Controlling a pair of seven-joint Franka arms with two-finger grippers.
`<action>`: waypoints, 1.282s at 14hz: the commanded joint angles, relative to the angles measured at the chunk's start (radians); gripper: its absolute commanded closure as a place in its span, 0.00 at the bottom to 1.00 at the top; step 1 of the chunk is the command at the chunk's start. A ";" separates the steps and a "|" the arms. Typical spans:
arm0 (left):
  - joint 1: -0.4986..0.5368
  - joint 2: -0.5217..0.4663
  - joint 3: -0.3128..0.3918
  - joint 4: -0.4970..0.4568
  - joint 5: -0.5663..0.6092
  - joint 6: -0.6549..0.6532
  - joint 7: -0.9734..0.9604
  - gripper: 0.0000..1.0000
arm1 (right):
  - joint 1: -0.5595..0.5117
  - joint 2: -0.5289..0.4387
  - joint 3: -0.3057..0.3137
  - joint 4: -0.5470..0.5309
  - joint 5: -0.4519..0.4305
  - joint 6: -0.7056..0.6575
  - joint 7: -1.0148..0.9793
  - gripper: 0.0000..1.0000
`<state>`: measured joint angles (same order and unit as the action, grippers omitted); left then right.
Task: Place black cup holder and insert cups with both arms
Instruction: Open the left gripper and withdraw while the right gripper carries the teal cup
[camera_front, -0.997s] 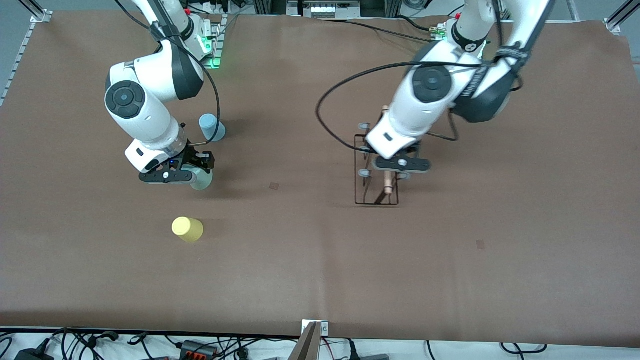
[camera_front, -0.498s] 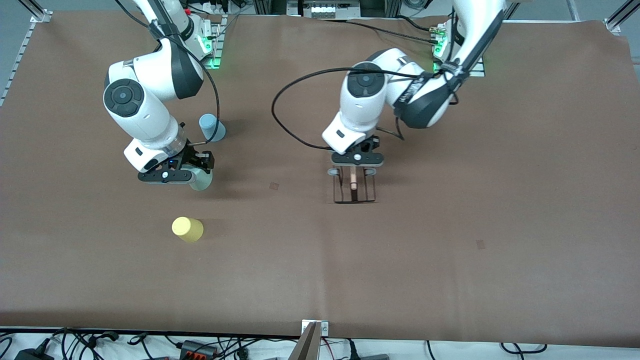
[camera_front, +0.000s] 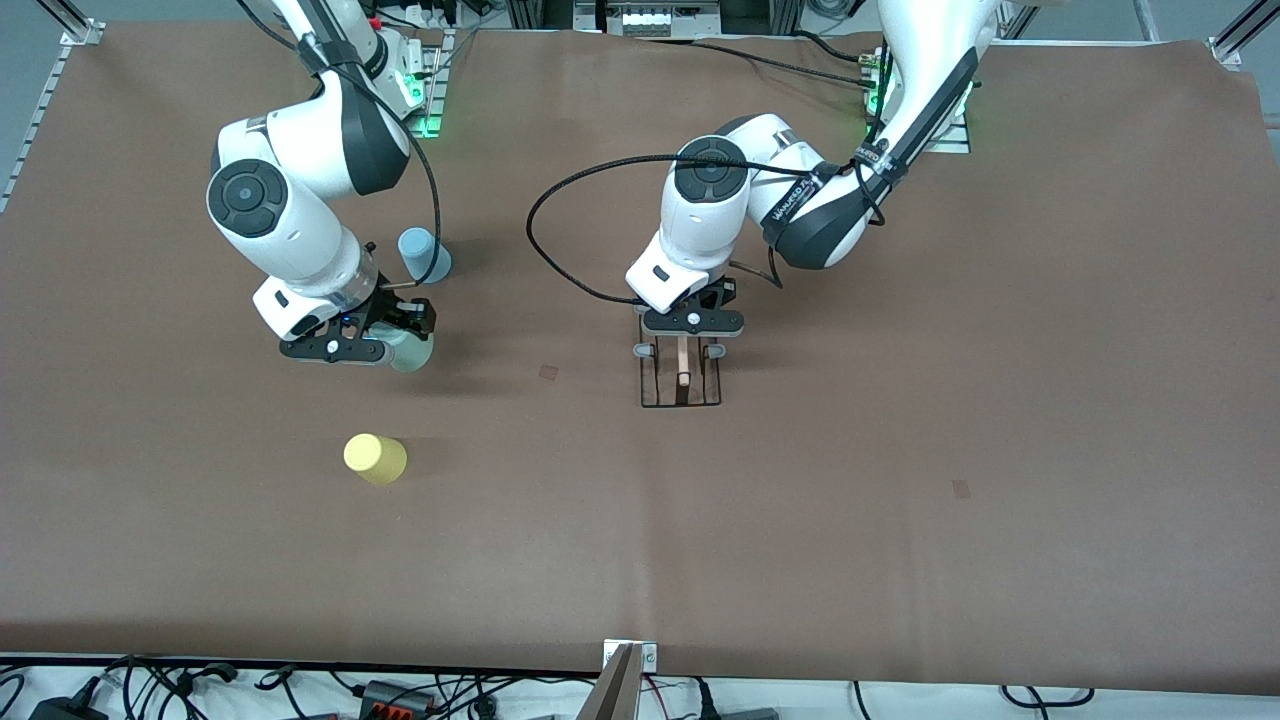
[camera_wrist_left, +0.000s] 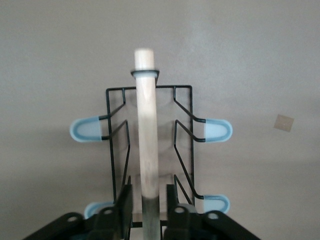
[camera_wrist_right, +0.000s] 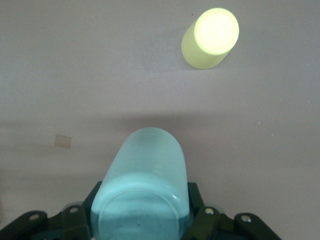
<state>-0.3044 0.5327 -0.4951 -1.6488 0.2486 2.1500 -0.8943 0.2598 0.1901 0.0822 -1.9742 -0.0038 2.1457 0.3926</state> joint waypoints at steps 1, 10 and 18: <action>0.007 -0.034 -0.002 0.027 0.035 -0.036 0.024 0.00 | 0.032 -0.003 0.002 0.038 0.018 -0.064 0.025 0.75; 0.292 -0.221 -0.003 0.121 0.015 -0.385 0.498 0.00 | 0.280 0.028 0.013 0.176 0.113 -0.075 0.452 0.76; 0.586 -0.230 0.010 0.343 -0.153 -0.728 0.954 0.00 | 0.440 0.167 0.079 0.272 -0.007 0.003 0.764 0.76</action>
<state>0.2134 0.3033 -0.4885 -1.3747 0.1737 1.4878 -0.0506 0.7061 0.3268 0.1476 -1.7288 0.0189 2.1285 1.1236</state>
